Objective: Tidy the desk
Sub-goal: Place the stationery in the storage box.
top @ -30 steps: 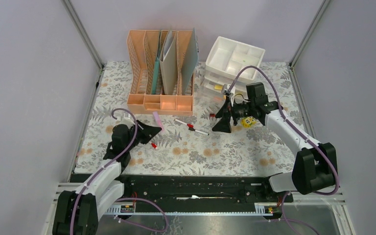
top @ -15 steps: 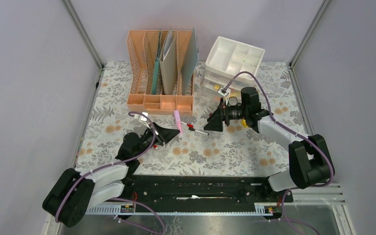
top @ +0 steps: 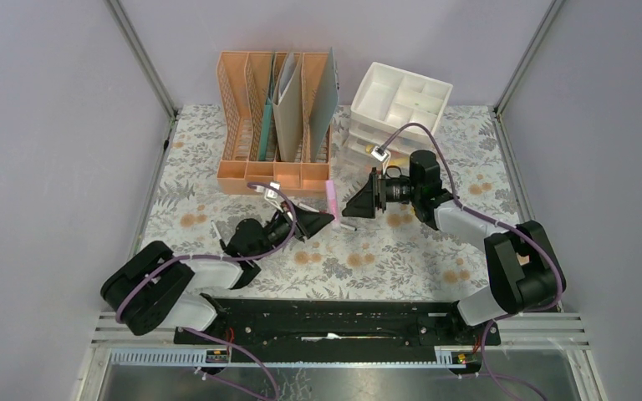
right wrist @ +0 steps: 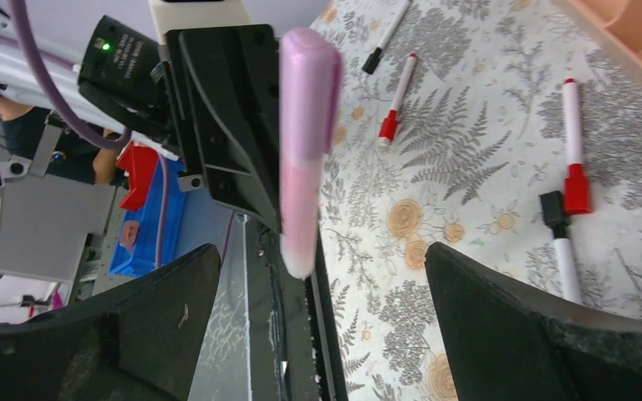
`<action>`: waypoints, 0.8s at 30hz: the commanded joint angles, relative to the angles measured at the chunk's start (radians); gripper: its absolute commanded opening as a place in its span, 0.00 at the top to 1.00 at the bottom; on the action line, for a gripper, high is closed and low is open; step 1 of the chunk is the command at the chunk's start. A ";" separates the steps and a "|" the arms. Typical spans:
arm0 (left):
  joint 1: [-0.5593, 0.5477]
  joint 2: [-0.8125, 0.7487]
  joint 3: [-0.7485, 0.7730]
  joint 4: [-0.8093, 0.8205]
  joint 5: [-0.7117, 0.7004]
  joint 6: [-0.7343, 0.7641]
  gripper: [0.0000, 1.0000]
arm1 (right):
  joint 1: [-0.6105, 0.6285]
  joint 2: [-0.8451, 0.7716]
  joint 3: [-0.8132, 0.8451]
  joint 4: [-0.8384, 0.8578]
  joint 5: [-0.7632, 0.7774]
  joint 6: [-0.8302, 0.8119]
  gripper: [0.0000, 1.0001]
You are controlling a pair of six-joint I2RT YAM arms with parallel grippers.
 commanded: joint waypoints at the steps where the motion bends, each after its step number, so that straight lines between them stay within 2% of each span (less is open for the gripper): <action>1: -0.027 0.069 0.064 0.148 -0.028 0.009 1.00 | 0.040 0.009 -0.005 0.111 -0.057 0.058 0.00; 8: -0.061 0.131 0.107 0.189 -0.018 -0.001 1.00 | 0.044 0.022 0.007 0.131 -0.067 0.082 0.02; 15: -0.085 0.165 0.113 0.215 -0.023 -0.009 1.00 | 0.043 0.017 0.007 0.161 -0.066 0.118 0.10; 20: -0.103 0.182 0.107 0.239 -0.028 -0.015 1.00 | 0.043 0.015 0.012 0.167 -0.061 0.127 0.19; 24: -0.109 0.184 0.100 0.252 -0.032 -0.016 1.00 | 0.043 0.029 0.013 0.164 -0.058 0.129 0.32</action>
